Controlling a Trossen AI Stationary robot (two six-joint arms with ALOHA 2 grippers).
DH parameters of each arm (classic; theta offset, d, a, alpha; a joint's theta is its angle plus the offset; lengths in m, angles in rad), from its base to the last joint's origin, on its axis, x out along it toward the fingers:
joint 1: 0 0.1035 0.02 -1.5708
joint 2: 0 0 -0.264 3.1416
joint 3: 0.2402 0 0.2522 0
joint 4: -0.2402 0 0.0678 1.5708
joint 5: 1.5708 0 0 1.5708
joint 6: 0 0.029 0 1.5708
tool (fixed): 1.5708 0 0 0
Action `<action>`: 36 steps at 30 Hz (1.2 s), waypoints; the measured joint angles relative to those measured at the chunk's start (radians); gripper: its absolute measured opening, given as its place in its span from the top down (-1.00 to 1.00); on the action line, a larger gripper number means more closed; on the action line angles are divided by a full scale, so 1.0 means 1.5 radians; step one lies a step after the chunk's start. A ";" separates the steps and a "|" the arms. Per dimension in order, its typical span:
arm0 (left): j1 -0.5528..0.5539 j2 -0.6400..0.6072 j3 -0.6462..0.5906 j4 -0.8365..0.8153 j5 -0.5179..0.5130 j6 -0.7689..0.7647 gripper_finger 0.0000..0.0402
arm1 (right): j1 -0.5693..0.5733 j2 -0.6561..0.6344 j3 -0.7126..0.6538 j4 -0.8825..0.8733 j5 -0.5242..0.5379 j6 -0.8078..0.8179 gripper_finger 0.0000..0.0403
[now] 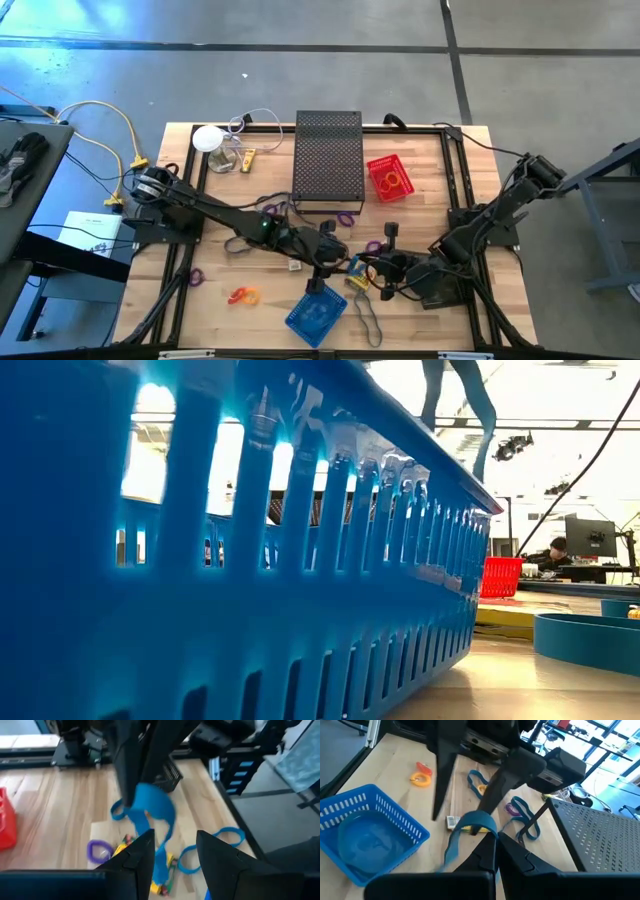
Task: Pick & Place Office Desk Supplies
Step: Put the blue rubber band into the blue bin
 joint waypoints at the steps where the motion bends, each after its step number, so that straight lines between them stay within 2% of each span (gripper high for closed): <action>1: 0.000 0.000 0.000 0.007 0.006 0.000 0.30 | -0.003 0.000 0.000 0.005 0.000 -0.005 0.99; 12: -0.005 0.013 0.000 0.029 0.018 0.000 0.30 | -0.014 0.000 0.000 0.052 -0.002 -0.049 0.99; 17: -0.010 0.039 0.000 0.074 0.013 0.001 0.30 | -0.014 -0.001 0.000 0.094 -0.006 -0.069 0.99; 36: -0.018 0.042 0.000 0.077 0.011 0.021 0.31 | -0.018 -0.001 -0.002 0.085 0.000 -0.061 0.99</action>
